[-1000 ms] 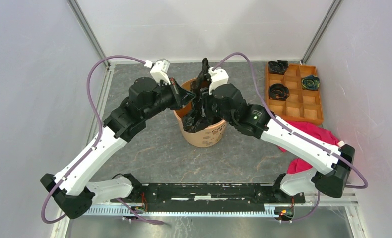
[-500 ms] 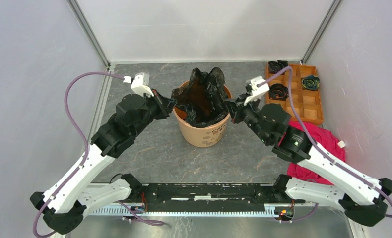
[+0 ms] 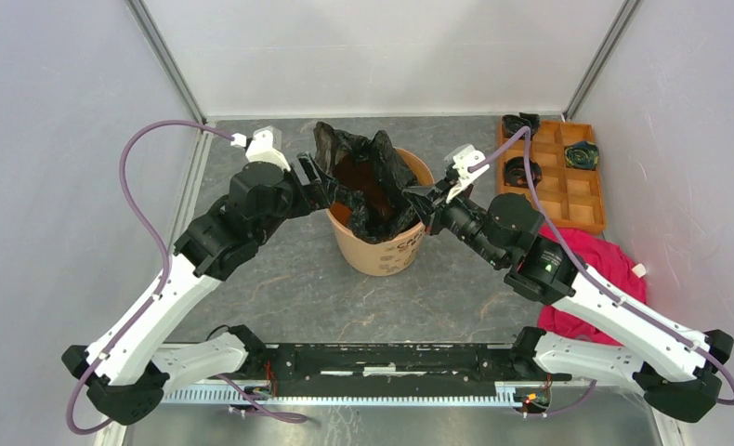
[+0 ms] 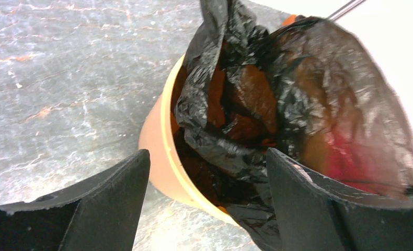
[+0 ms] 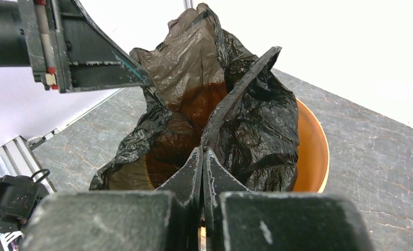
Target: Put the trash bags into the trash bin
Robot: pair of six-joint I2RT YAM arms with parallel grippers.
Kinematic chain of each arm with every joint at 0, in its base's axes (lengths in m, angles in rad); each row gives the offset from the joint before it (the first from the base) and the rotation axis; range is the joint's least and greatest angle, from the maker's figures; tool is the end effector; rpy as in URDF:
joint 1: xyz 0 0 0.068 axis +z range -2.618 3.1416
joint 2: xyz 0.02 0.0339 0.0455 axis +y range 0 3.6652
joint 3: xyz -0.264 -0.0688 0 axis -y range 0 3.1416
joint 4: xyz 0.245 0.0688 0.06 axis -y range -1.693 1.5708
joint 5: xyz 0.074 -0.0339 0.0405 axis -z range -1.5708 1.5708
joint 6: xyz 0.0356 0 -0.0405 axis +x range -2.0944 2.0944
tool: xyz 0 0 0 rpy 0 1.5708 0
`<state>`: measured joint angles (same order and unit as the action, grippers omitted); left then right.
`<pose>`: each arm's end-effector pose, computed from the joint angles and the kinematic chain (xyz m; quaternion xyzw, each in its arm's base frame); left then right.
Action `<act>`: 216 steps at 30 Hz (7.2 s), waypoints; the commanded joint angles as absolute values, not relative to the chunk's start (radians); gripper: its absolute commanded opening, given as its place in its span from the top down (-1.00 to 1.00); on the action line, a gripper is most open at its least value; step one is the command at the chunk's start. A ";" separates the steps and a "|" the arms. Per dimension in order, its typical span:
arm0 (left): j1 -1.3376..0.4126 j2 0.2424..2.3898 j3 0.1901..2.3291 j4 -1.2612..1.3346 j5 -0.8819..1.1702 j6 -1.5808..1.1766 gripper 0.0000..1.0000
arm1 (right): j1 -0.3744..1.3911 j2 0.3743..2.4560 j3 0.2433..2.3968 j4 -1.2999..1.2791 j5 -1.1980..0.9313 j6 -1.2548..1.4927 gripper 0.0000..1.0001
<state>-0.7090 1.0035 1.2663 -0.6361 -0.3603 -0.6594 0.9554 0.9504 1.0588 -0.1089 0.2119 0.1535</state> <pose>0.1593 -0.1201 0.4186 -0.0808 0.8149 -0.2358 0.5232 0.1287 0.1691 0.4144 -0.2057 0.6767 0.3065 0.6370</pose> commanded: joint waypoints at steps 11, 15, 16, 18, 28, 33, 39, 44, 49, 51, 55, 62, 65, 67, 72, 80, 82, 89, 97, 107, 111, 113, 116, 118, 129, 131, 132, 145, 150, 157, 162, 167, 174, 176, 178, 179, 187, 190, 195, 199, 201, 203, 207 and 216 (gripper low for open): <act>-0.709 1.050 1.329 -0.657 -0.472 -0.632 -0.04 | 0.958 0.916 1.110 -0.107 0.210 0.123 0.99; -0.710 1.037 1.333 -0.614 -0.409 -0.644 0.76 | 0.958 0.908 1.109 -0.171 0.321 0.133 0.99; -0.709 1.017 1.315 -0.589 -0.378 -0.650 0.87 | 0.957 0.900 1.101 -0.190 0.354 0.139 0.99; -0.709 0.966 1.253 -0.539 -0.330 -0.662 0.96 | 0.957 0.880 1.074 -0.220 0.391 0.156 0.99; -0.709 0.694 0.946 -0.475 -0.222 -0.776 0.96 | 0.957 0.746 0.892 -0.307 0.299 0.249 0.99; -0.710 0.680 0.856 -0.486 -0.216 -0.813 0.96 | 0.957 0.763 0.856 -0.328 0.349 0.243 0.99; -0.710 0.697 0.824 -0.536 -0.288 -0.779 0.96 | 0.958 0.763 0.841 -0.389 0.492 0.281 0.98; -0.709 0.677 0.821 -0.550 -0.320 -0.762 0.96 | 0.957 0.729 0.793 -0.348 0.504 0.279 0.99; -0.710 0.675 0.804 -0.559 -0.333 -0.736 0.96 | 0.957 0.724 0.757 -0.333 0.495 0.262 0.99; -0.709 0.655 0.804 -0.592 -0.369 -0.737 0.96 | 0.957 0.709 0.727 -0.316 0.497 0.258 0.99; -0.709 0.632 0.765 -0.576 -0.343 -0.749 0.96 | 0.957 0.691 0.678 -0.260 0.500 0.225 0.95; -0.709 0.737 0.705 -0.437 -0.340 -0.775 0.96 | 0.923 0.738 0.560 -0.023 0.489 0.090 0.89; -0.709 0.778 0.759 -0.490 -0.395 -0.765 0.95 | 0.848 0.742 0.572 -0.013 0.387 0.094 0.74; -0.709 0.782 0.791 -0.525 -0.391 -0.742 0.68 | 0.810 0.735 0.599 -0.058 0.304 0.099 0.54; -0.709 0.731 0.885 -0.679 -0.372 -0.701 -0.21 | 0.800 0.706 0.735 -0.273 0.175 0.070 -0.07; -0.624 0.791 1.072 -0.706 -0.190 -0.589 -0.91 | 0.595 0.845 0.996 -0.358 -0.144 0.017 -0.71; -0.524 0.824 1.089 -0.644 -0.062 -0.558 -0.95 | 0.468 0.926 1.051 -0.331 -0.325 0.038 -0.79; -0.085 0.911 1.045 -0.475 0.503 -0.581 -0.99 | 0.134 1.182 1.038 0.025 -0.946 0.393 -0.75; 0.045 0.891 0.807 -0.145 0.829 -0.740 -0.96 | 0.106 1.247 0.884 0.367 -0.995 0.633 -0.59; 0.044 0.939 0.708 0.116 0.939 -0.876 -0.58 | 0.126 1.321 0.829 0.568 -1.001 0.748 -0.18; 0.044 0.971 0.702 0.103 0.928 -0.868 -0.39 | 0.135 1.350 0.852 0.576 -0.991 0.746 0.03; 0.044 0.987 0.709 0.103 0.922 -0.865 -0.32 | 0.137 1.363 0.860 0.577 -0.990 0.743 0.18; 0.044 1.014 0.714 0.125 0.919 -0.874 -0.16 | 0.139 1.370 0.864 0.574 -0.969 0.739 0.51; 0.044 1.028 0.715 0.158 0.909 -0.892 -0.06 | 0.140 1.369 0.868 0.566 -0.954 0.735 0.69; 0.043 1.097 0.798 0.149 0.851 -0.896 0.66 | 0.141 1.360 0.913 0.458 -0.856 0.666 0.99; 0.039 1.114 0.816 0.149 0.828 -0.898 0.78 | 0.140 1.363 0.925 0.421 -0.823 0.640 0.99; 0.033 1.125 0.828 0.148 0.816 -0.899 0.80 | 0.141 1.364 0.927 0.412 -0.808 0.632 0.99; -0.020 1.326 1.004 -0.053 0.701 -0.775 0.79 | 0.131 1.425 0.931 0.332 -0.689 0.548 0.99; -0.020 1.364 0.991 -0.076 0.677 -0.749 0.76 | 0.130 1.436 0.912 0.293 -0.669 0.503 0.99; -0.020 1.373 0.974 -0.136 0.634 -0.679 0.62 | 0.130 1.480 0.896 0.285 -0.686 0.486 0.99; -0.020 1.365 1.041 -0.153 0.622 -0.647 0.50 | 0.129 1.482 0.925 0.266 -0.675 0.472 1.00; -0.025 1.398 1.079 -0.058 0.620 -0.728 0.47 | 0.130 1.494 0.948 0.245 -0.646 0.461 0.99; -0.073 1.506 1.151 -0.069 0.573 -0.750 0.74 | 0.129 1.522 0.942 0.199 -0.603 0.411 0.99; -0.077 1.517 1.154 -0.096 0.546 -0.735 0.78 | 0.130 1.523 0.934 0.184 -0.587 0.394 0.99; -0.078 1.515 1.144 -0.136 0.514 -0.710 0.79 | 0.130 1.525 0.936 0.152 -0.564 0.369 0.99; -0.077 1.509 1.132 -0.153 0.495 -0.697 0.79 | 0.130 1.524 0.932 0.138 -0.553 0.358 0.99; -0.077 1.419 0.999 -0.182 0.470 -0.660 0.64 | 0.132 1.507 0.884 0.135 -0.543 0.347 0.99; -0.077 1.393 0.957 -0.171 0.484 -0.674 0.57 | 0.133 1.502 0.902 0.135 -0.548 0.363 0.99; -0.077 1.379 0.903 -0.162 0.482 -0.678 0.60 | 0.135 1.501 0.927 0.129 -0.549 0.361 1.00; -0.077 1.346 0.843 -0.142 0.499 -0.691 0.61 | 0.136 1.503 0.885 0.111 -0.515 0.328 0.99; -0.077 1.324 0.831 -0.154 0.504 -0.688 0.61 | 0.136 1.501 0.863 0.111 -0.510 0.325 0.99; -0.077 1.297 0.839 -0.196 0.496 -0.662 0.58 | 0.138 1.495 0.873 0.083 -0.502 0.304 0.99; -0.078 1.194 0.888 -0.346 0.378 -0.561 0.39 | 0.140 1.455 0.966 -0.084 -0.406 0.209 0.99; -0.078 1.070 0.858 -0.364 0.387 -0.595 -0.07 | 0.141 1.348 1.085 -0.353 -0.165 0.100 -0.33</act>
